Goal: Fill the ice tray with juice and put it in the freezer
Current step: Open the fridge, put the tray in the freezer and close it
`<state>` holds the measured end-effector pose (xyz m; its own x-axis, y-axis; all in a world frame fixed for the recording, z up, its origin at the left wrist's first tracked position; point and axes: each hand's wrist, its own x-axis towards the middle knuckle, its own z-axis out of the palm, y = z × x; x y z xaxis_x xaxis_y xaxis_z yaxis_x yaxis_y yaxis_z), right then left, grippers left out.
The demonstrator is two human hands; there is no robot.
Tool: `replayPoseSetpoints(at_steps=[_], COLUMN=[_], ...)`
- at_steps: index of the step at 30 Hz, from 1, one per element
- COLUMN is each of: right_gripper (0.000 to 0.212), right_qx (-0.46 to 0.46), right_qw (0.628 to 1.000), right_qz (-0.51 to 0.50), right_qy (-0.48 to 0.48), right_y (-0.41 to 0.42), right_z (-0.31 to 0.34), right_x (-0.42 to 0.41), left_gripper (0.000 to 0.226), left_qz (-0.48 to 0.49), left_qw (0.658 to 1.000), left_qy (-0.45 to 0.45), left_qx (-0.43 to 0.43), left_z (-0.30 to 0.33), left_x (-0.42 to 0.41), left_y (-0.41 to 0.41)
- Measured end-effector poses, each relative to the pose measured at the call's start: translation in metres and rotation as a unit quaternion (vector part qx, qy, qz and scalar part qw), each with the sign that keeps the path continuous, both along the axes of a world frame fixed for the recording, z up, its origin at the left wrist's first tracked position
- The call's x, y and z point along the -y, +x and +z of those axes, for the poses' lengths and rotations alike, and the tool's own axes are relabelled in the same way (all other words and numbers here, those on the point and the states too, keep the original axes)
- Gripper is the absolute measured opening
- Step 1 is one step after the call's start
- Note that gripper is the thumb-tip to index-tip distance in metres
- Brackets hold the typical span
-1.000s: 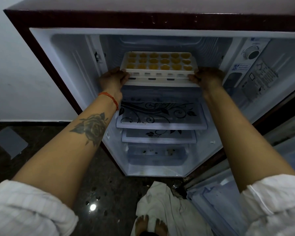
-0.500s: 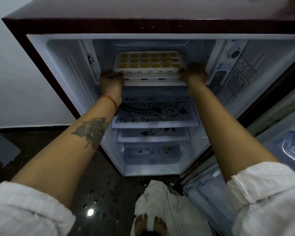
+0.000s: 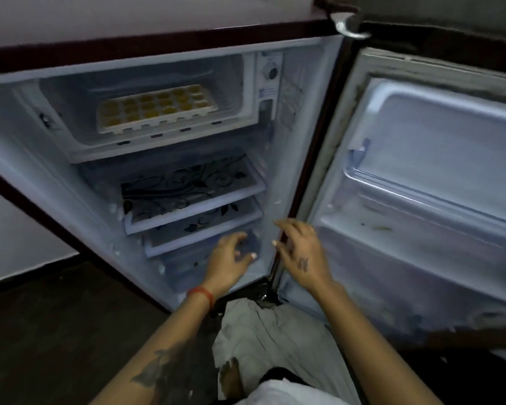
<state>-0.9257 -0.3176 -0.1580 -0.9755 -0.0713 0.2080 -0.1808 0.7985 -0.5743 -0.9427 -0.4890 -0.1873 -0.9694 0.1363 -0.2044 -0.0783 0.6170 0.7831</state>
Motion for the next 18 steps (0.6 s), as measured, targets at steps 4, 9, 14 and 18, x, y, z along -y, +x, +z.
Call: replayPoseSetpoints(at_steps=[4,9,14,18], right_gripper=[0.032,0.029,0.046,0.059], right_qx=[0.003,-0.176,-0.289,-0.121], right_qw=[0.995,0.954,0.888,0.925], right_qz=[-0.091,-0.235,-0.330,-0.306], right_qy=[0.037,0.065,0.139,0.191], right_y=[0.059,0.120,0.157,0.164], right_z=[-0.002,0.032,0.086,0.105], right_x=[-0.068,-0.154,-0.240,-0.286], left_gripper=[0.057,0.074,0.080,0.091], left_qz=[-0.209,-0.316,-0.238,-0.189], left_qw=[0.976,0.933,0.895,0.897], left_qy=[-0.047,-0.147,-0.047,-0.119], left_qx=[0.028,-0.088,-0.375,-0.381], left_z=[-0.007,0.021,0.087,0.120], left_x=[-0.058,-0.141,-0.238,-0.289], left_y=[0.033,0.063,0.099,0.096])
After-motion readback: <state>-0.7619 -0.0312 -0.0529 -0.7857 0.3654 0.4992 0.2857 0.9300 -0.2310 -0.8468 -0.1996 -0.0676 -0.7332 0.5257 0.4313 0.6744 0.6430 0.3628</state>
